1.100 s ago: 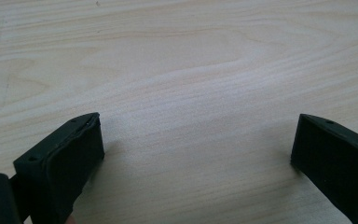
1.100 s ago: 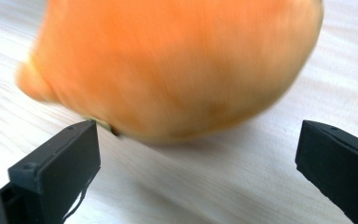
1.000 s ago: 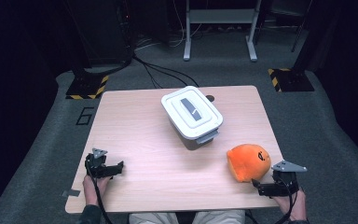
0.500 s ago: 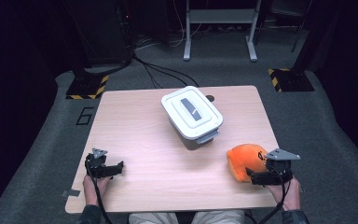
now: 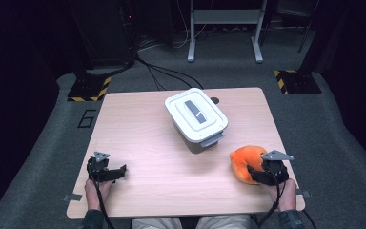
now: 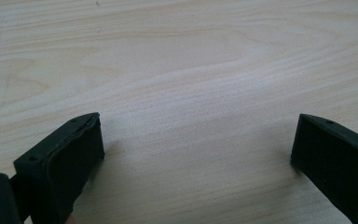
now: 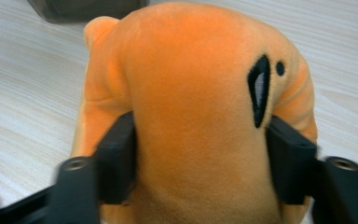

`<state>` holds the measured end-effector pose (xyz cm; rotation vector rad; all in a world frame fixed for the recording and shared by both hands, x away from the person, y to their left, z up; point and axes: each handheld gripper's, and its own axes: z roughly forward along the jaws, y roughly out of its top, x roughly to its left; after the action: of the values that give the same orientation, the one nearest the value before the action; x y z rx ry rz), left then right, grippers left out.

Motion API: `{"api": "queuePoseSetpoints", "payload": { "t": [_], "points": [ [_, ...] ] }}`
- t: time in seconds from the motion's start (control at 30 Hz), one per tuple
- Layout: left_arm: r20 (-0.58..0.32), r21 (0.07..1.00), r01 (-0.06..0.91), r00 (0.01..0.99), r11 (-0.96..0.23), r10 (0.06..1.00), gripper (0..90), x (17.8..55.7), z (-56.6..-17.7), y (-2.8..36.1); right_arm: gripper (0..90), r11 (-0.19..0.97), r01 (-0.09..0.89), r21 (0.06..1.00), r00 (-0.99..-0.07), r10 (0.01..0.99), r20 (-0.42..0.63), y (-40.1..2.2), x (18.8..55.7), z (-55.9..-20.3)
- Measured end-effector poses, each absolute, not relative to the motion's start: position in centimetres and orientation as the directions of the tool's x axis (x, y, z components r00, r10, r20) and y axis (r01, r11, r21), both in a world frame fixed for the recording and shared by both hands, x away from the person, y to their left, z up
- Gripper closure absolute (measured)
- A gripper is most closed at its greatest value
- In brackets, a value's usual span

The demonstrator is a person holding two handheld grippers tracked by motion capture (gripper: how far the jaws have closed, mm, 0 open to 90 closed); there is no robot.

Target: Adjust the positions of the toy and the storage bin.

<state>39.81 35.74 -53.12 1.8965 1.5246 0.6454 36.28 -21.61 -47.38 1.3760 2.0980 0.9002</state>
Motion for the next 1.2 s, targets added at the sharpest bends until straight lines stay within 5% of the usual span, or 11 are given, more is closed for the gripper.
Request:
{"api": "queuePoseSetpoints", "payload": {
  "t": [0.17,0.37,1.2],
  "points": [
    [-0.004,0.721,0.677,0.217,-0.147,0.976,2.1,39.8,-53.1,35.7,55.9,0.255,0.605,0.754,-0.365,0.931,-0.022,-21.9,36.3,-47.6],
    [-0.004,0.721,0.677,0.217,-0.147,0.976,2.2,39.8,-53.1,35.7,63.0,0.204,0.581,0.788,-0.342,0.94,0.009,-22.5,35.8,-47.0],
    [-0.004,0.722,0.677,0.217,-0.147,0.976,2.2,39.8,-53.1,35.7,63.4,0.175,0.553,0.815,-0.21,0.975,-0.067,-25.4,40.8,-43.4]
  ]
}}
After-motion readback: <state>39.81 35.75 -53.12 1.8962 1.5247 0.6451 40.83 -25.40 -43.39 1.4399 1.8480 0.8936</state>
